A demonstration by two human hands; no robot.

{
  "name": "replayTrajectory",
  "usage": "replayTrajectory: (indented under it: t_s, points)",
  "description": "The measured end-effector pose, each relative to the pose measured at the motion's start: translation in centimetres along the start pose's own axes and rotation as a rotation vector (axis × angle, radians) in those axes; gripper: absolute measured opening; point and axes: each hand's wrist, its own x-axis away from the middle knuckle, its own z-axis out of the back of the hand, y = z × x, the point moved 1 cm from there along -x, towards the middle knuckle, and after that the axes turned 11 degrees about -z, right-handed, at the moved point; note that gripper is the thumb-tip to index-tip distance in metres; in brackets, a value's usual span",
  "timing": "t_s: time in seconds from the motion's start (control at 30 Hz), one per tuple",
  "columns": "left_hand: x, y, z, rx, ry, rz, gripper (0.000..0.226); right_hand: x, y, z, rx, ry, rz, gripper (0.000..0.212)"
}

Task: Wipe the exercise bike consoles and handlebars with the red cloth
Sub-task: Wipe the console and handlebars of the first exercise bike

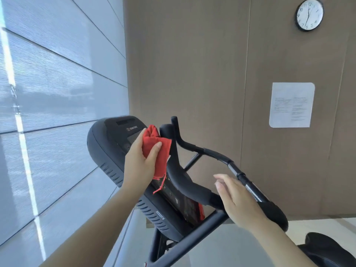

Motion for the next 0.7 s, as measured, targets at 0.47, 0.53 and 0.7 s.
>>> replayTrajectory:
  t_s: [0.47, 0.53, 0.7]
  points:
    - [11.7, 2.2, -6.9, -0.295, 0.093, 0.397, 0.043, -1.4, 8.0, 5.4, -0.132, -0.185, 0.165, 0.031]
    - [13.5, 2.9, -7.7, -0.277, 0.085, 0.419, 0.038, -1.4, 8.6, 5.5, -0.144, -0.226, 0.191, 0.030]
    - [11.8, 4.7, -7.8, -0.297, 0.329, 0.391, 0.020, -2.0, 9.4, 5.3, -0.203, -0.310, 0.211, 0.030]
